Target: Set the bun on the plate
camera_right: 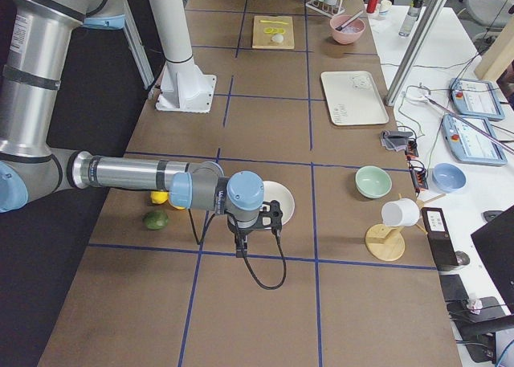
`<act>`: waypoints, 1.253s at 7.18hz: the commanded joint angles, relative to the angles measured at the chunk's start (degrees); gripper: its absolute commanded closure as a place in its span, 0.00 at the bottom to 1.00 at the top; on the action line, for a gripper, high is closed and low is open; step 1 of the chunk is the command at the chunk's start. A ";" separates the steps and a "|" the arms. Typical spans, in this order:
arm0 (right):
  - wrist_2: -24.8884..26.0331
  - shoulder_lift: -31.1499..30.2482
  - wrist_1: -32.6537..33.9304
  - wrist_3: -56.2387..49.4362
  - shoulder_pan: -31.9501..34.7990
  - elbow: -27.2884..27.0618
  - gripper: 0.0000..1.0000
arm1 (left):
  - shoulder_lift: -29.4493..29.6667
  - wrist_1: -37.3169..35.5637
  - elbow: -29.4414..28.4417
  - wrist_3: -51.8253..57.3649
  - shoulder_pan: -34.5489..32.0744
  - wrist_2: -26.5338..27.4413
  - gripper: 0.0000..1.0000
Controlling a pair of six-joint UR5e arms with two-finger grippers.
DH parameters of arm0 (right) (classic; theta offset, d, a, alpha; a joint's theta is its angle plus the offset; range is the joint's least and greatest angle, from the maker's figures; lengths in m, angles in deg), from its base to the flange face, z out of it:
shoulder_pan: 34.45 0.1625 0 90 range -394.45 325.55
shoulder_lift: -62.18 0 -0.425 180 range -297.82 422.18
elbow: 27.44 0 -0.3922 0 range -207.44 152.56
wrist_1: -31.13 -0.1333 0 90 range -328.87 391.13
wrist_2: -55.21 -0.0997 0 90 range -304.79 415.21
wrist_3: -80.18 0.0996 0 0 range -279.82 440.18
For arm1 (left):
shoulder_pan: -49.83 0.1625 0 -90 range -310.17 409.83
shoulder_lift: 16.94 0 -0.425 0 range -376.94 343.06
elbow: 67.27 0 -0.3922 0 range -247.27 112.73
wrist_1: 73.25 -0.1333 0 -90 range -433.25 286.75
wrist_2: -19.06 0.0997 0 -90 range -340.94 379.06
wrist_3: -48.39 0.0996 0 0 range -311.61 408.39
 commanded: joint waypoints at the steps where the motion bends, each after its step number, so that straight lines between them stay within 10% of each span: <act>1: 0.14 0.79 -18.31 18.02 -3.84 6.90 0.01 | -0.32 -0.02 -0.06 0.01 0.09 -0.07 0.00; 3: 0.49 0.88 -34.09 30.53 -9.20 12.89 0.01 | -0.85 -0.02 0.12 0.01 0.09 -0.16 0.00; 9: 3.74 6.66 -36.52 36.22 -19.15 17.64 0.02 | -0.85 -0.02 0.20 0.01 0.09 -0.24 0.00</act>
